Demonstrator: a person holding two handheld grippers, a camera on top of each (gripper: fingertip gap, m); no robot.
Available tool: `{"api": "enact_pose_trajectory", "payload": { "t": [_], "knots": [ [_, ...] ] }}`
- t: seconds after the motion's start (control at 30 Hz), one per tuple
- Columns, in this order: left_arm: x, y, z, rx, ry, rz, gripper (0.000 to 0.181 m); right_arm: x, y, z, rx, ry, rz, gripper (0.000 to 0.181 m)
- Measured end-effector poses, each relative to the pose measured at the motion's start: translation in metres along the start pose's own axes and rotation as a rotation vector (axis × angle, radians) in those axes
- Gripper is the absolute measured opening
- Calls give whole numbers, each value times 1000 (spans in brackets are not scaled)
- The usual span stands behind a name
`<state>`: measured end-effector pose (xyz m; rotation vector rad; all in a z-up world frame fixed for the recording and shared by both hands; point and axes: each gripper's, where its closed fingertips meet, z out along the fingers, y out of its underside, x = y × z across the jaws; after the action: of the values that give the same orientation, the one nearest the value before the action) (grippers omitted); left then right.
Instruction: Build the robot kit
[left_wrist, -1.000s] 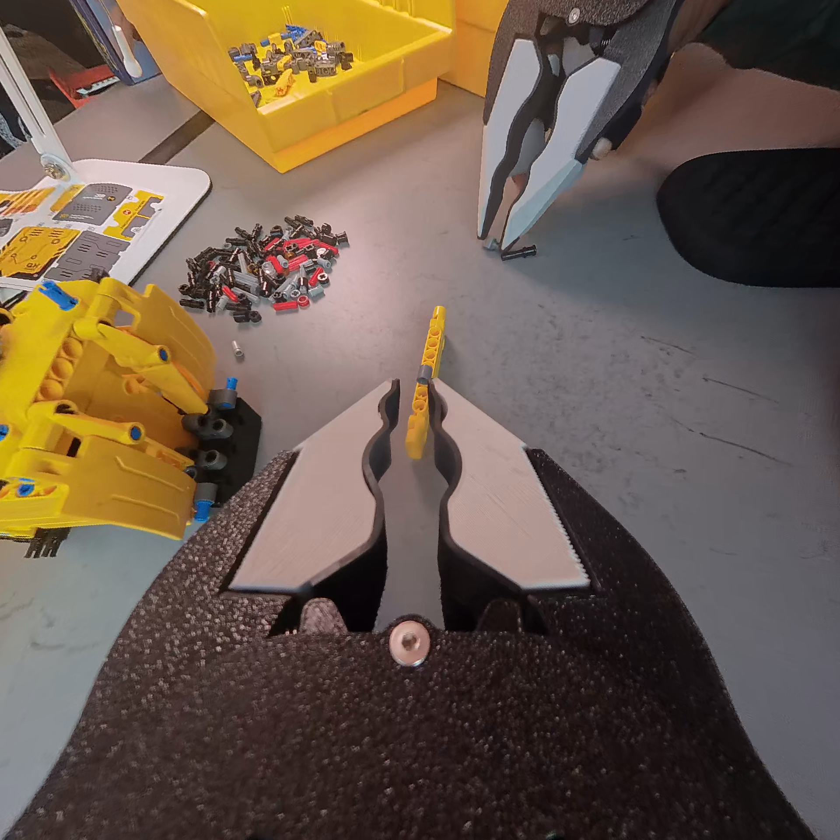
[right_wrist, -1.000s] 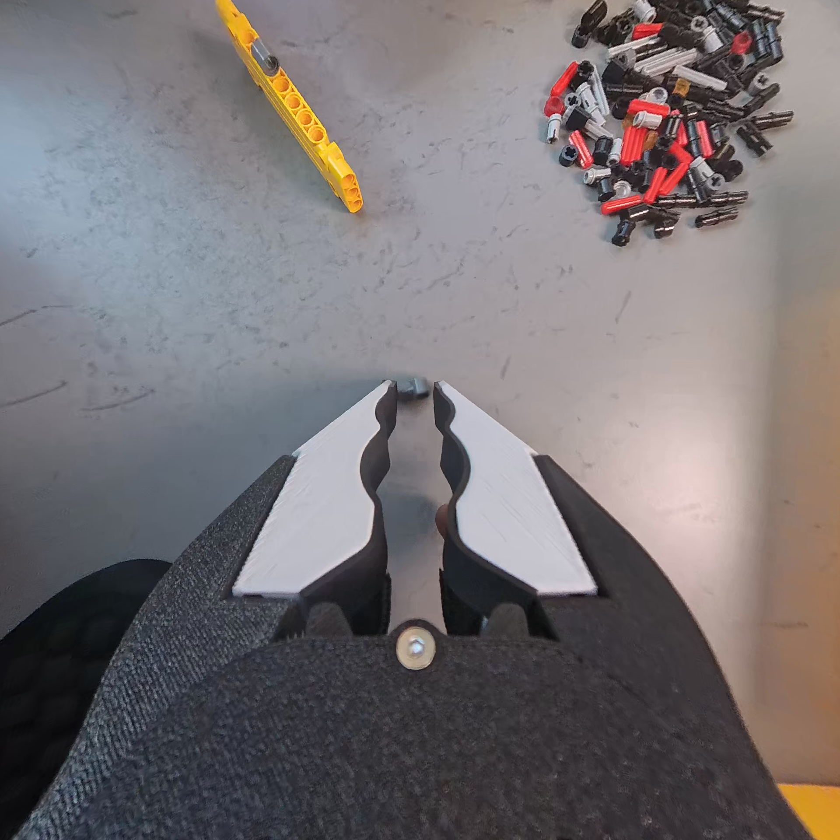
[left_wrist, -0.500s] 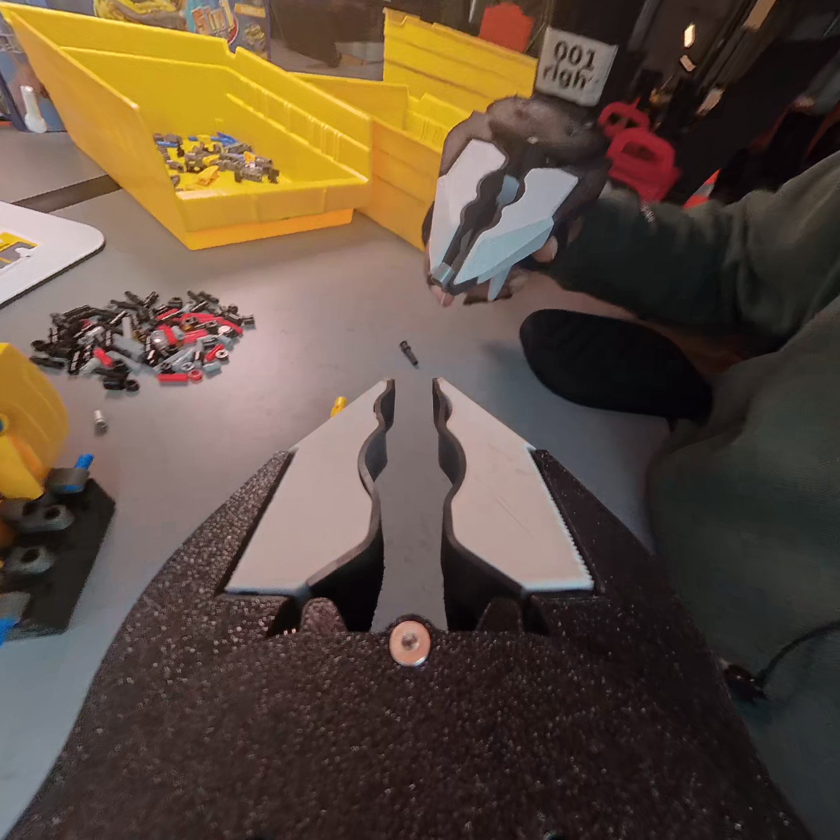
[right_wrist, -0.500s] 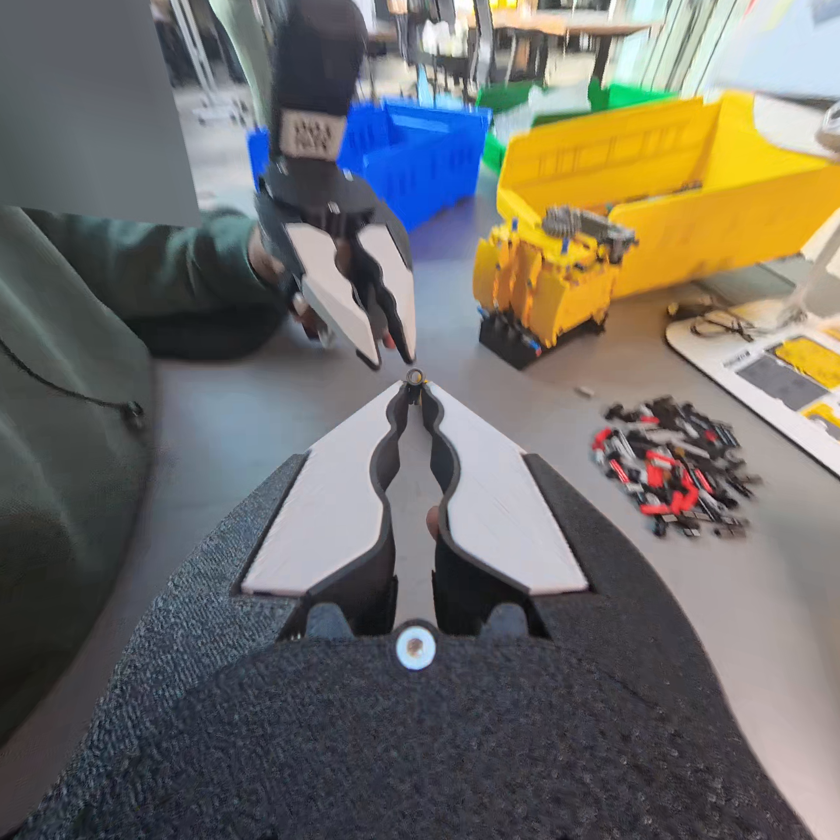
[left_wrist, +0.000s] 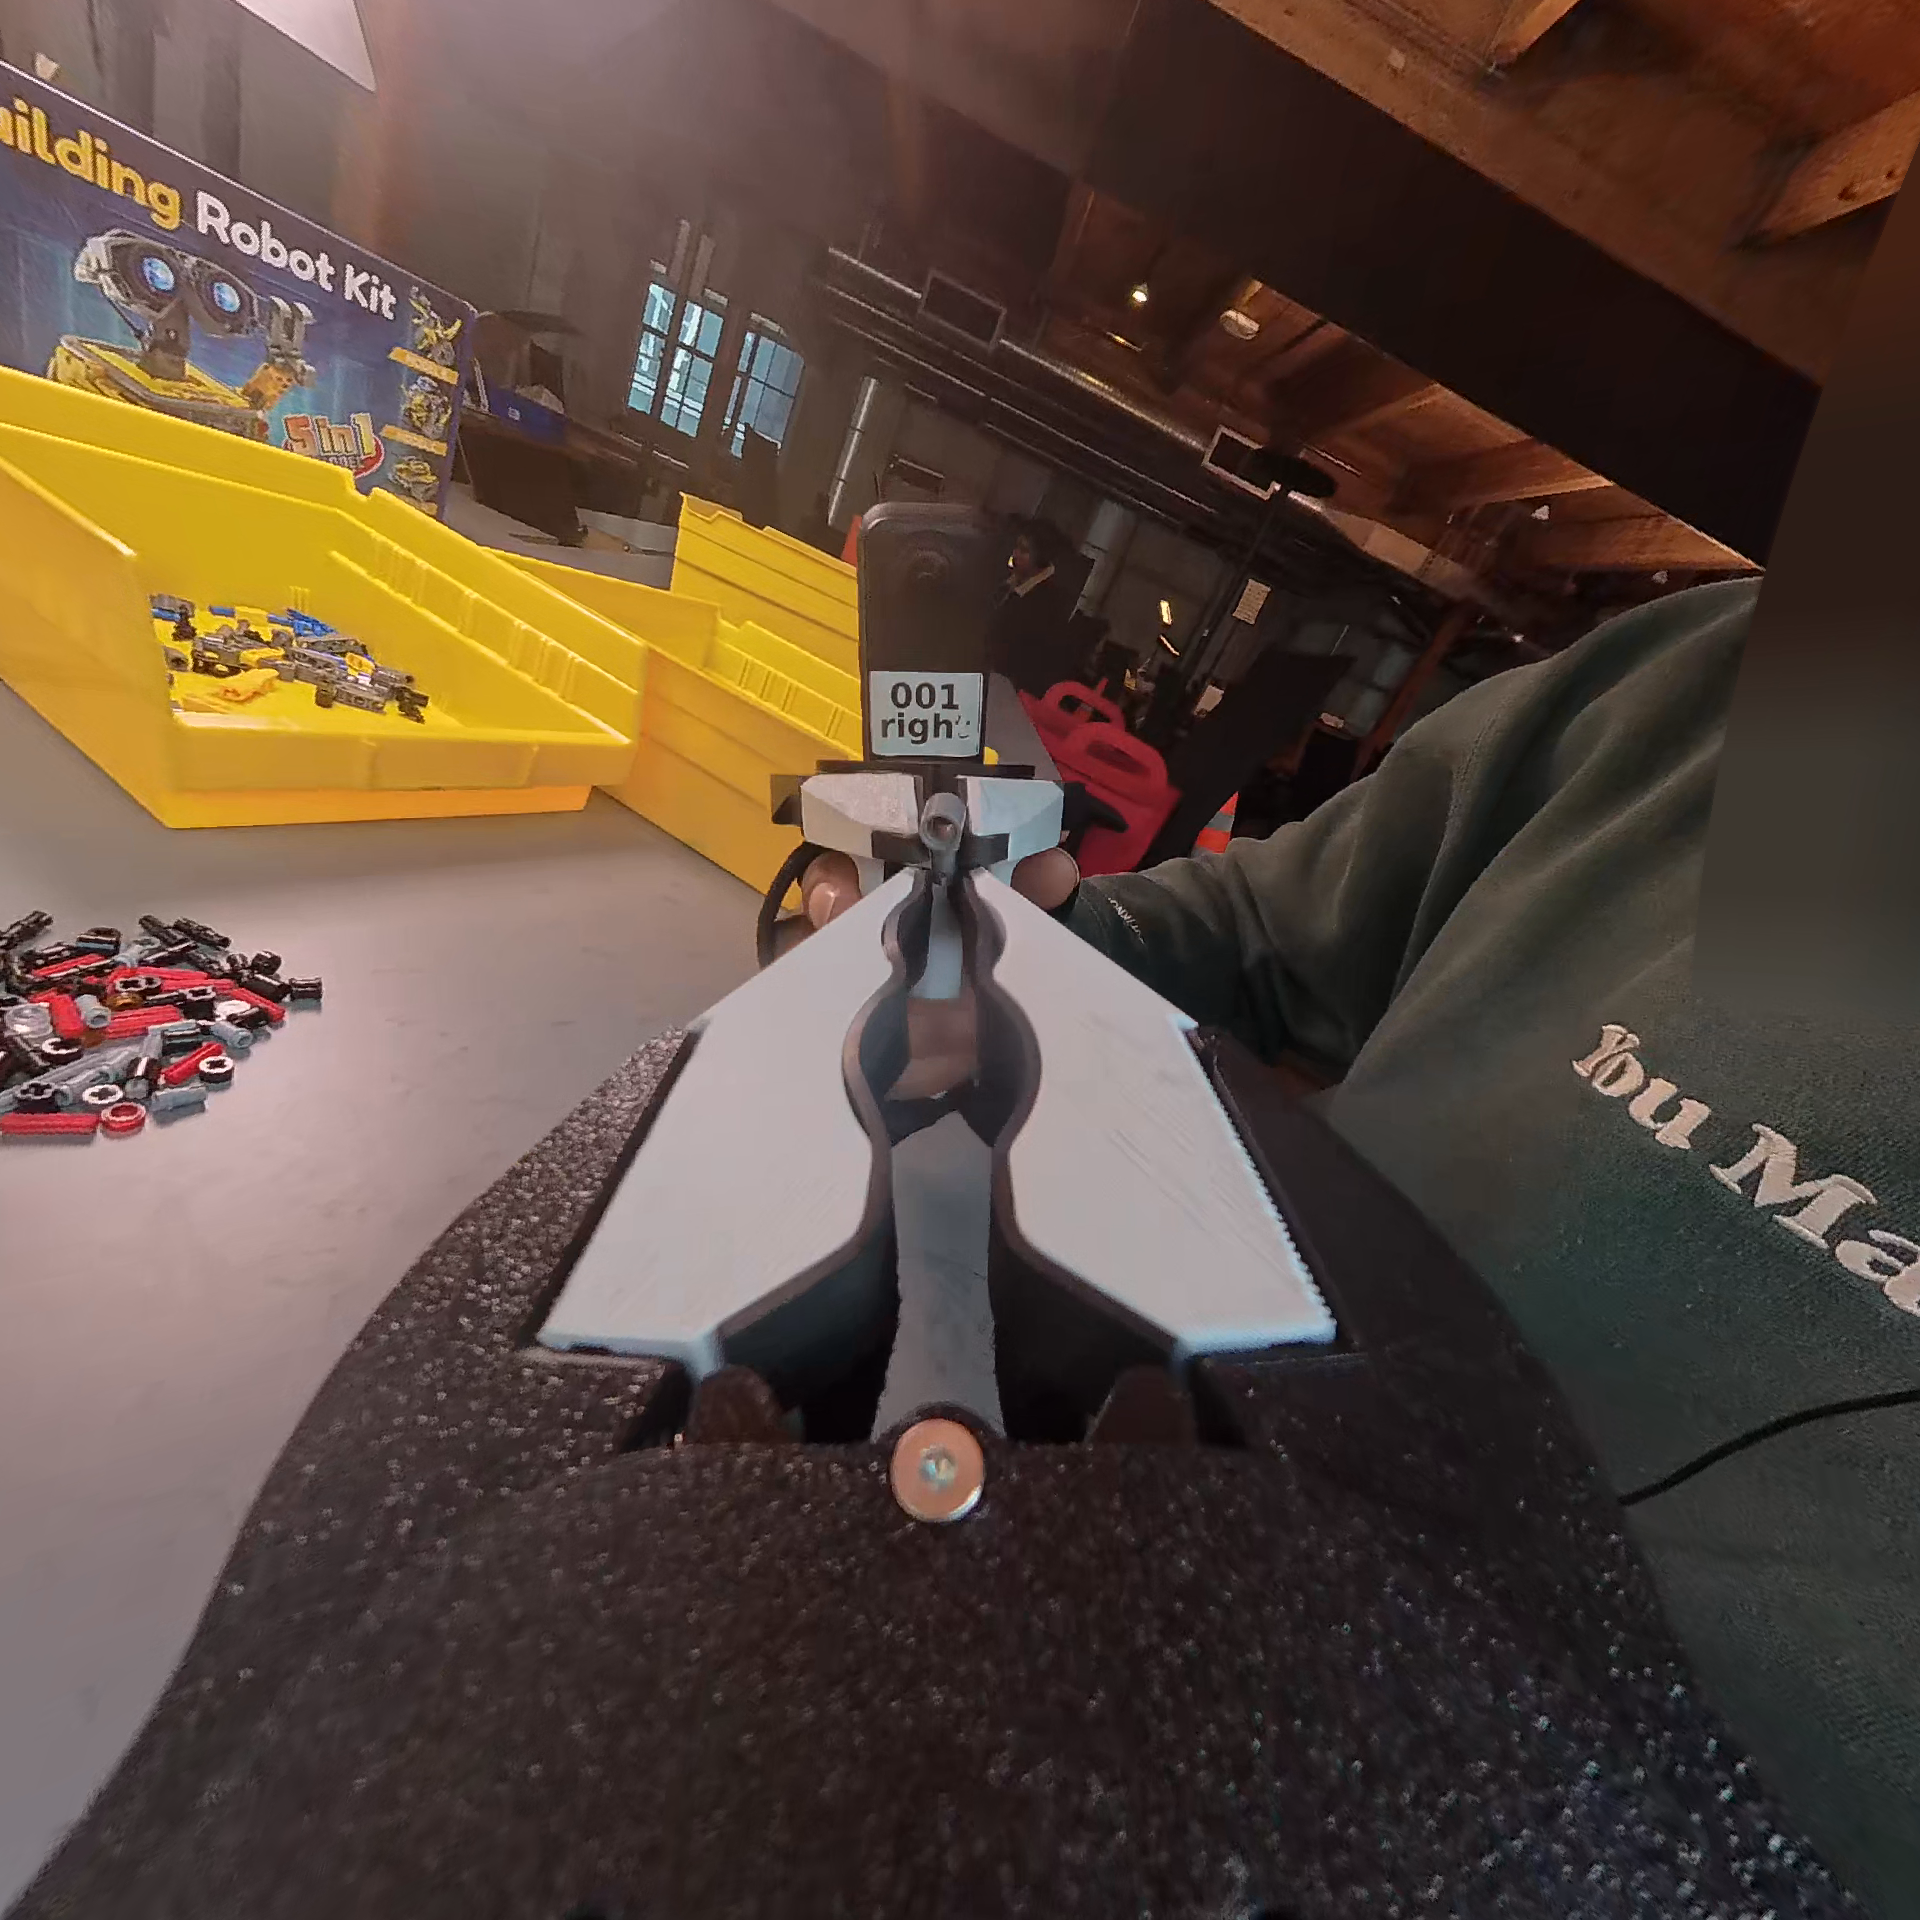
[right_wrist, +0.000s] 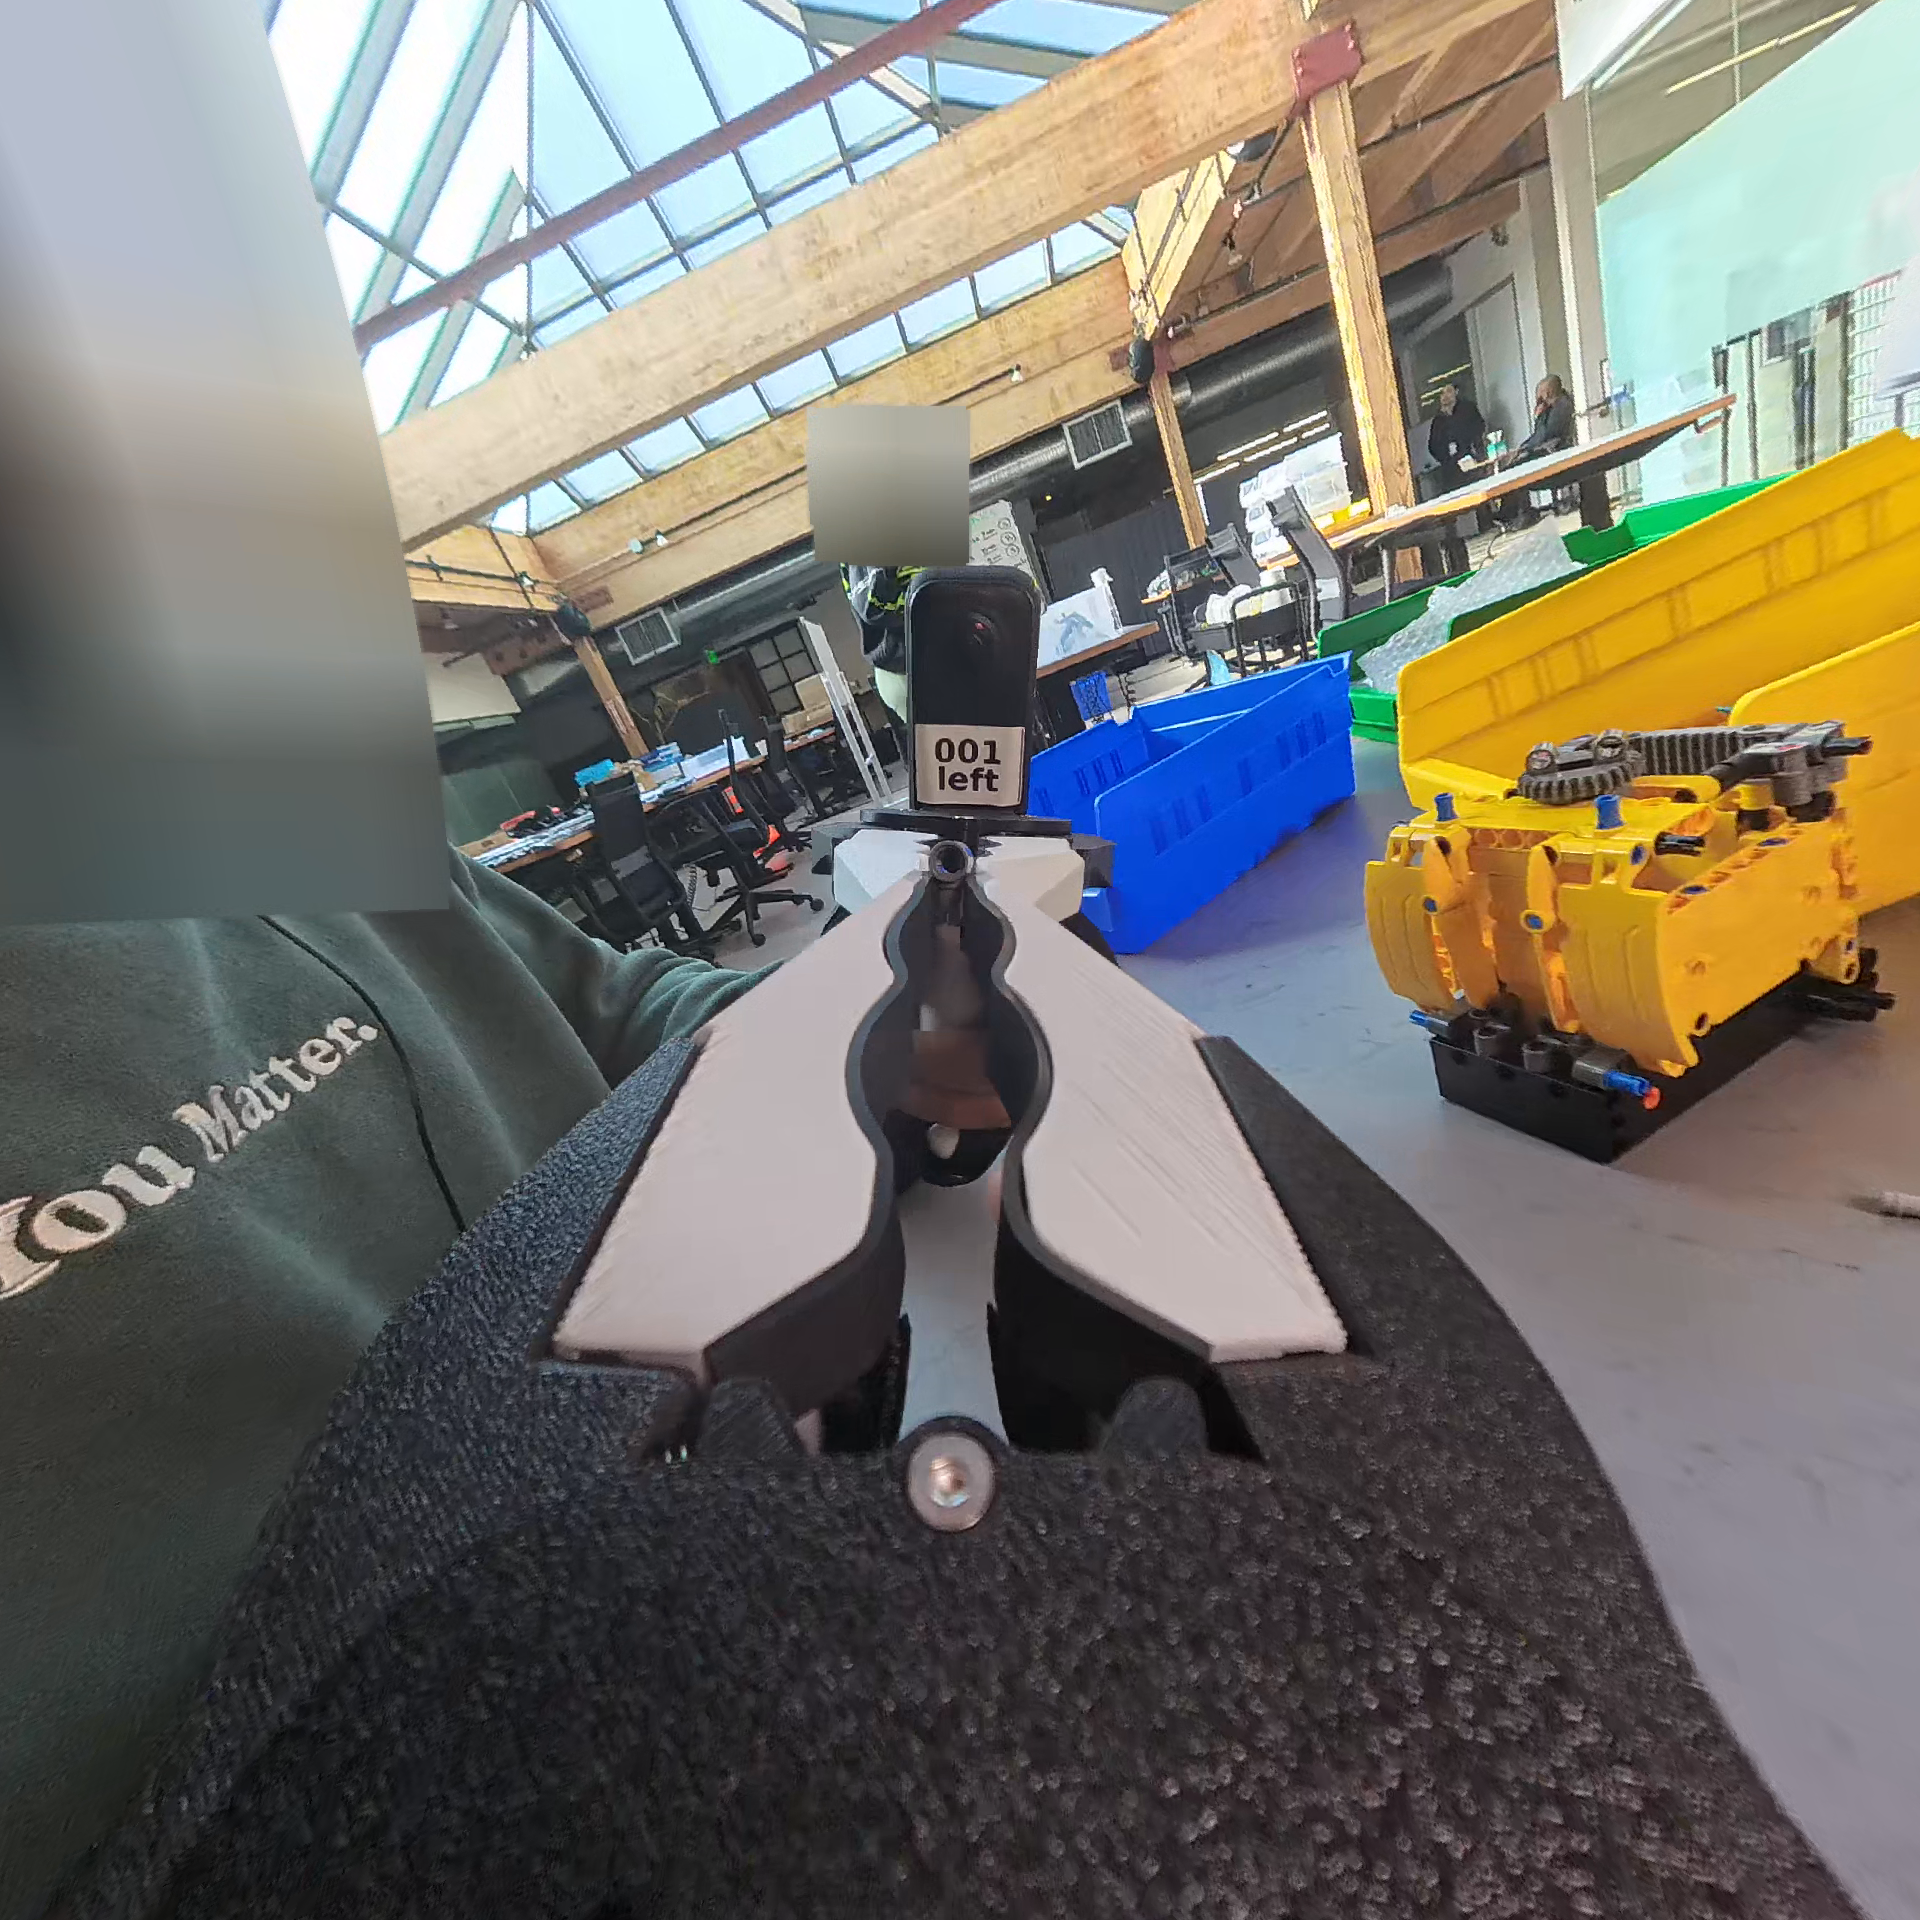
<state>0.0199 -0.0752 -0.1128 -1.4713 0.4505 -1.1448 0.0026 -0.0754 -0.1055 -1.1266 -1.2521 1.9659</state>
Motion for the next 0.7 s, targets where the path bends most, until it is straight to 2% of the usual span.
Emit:
{"api": "enact_pose_trajectory", "payload": {
  "t": [0.2, 0.4, 0.57, 0.7],
  "knots": [
    [1, 7, -1, -61, -7, 43, 3, -2, 6, -3, -41, -35, -16, 5],
    [-3, 18, -4, -154, -55, 126, 3, 1, 17, -7, -150, -18, -89, 5],
    [-17, 39, -9, -336, -169, 324, 3, 7, 33, -14, -311, 5, -138, 13],
    [-23, 57, -10, -446, -198, 392, 3, 11, 49, -20, -493, 14, -220, 13]
  ]
}}
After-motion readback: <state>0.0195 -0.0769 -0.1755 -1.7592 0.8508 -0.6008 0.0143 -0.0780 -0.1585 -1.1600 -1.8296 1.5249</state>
